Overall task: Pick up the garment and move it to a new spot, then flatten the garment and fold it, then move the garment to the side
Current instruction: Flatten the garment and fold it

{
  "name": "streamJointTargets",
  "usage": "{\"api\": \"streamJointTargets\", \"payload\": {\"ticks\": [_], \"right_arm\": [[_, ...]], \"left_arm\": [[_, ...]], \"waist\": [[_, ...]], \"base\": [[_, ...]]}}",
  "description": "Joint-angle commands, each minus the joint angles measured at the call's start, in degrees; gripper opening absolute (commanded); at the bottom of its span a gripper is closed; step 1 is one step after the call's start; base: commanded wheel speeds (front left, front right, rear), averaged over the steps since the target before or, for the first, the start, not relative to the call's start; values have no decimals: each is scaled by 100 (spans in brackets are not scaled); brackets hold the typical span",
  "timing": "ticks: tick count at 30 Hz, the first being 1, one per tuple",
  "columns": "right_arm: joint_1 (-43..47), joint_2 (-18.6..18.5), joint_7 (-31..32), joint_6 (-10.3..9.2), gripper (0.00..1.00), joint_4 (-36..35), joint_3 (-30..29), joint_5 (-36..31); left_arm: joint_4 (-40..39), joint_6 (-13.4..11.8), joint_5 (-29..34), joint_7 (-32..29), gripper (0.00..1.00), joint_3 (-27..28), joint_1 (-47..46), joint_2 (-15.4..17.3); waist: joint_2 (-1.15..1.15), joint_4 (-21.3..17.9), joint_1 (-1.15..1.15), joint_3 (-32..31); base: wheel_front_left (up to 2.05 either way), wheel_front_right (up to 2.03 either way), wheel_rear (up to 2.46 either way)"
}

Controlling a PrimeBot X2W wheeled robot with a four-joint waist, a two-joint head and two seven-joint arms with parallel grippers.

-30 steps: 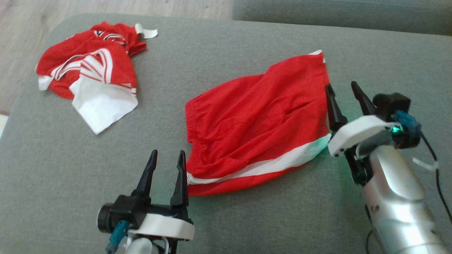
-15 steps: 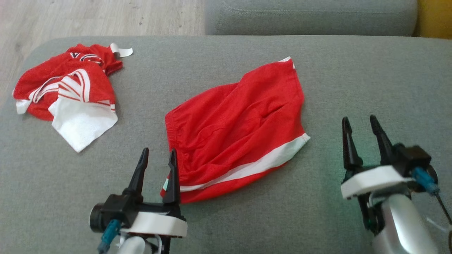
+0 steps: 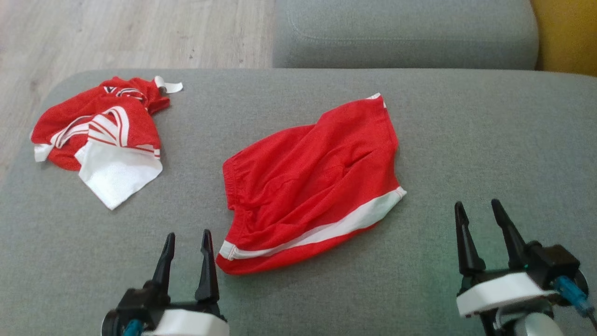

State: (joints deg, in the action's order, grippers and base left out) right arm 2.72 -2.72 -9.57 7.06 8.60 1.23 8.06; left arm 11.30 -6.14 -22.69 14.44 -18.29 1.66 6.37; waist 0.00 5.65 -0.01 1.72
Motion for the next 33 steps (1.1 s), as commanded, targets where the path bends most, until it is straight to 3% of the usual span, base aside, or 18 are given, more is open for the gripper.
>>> {"api": "streamJointTargets", "payload": {"ticks": [1,28,33], "right_arm": [[-56,-16,27,43,100,-253,110,12],[184,-16,367,43,100,-535,124,-13],[109,-16,388,43,100,-492,118,-15]], "left_arm": [[-103,-46,-20,55,100,219,-96,64],[-98,-72,-68,-83,100,107,-69,247],[-119,119,-27,-632,100,-101,-221,475]], "waist": [[0,29,1,-64],[0,75,1,-47],[0,79,1,79]], "base": [[0,0,0],[0,0,0],[0,0,0]]}}
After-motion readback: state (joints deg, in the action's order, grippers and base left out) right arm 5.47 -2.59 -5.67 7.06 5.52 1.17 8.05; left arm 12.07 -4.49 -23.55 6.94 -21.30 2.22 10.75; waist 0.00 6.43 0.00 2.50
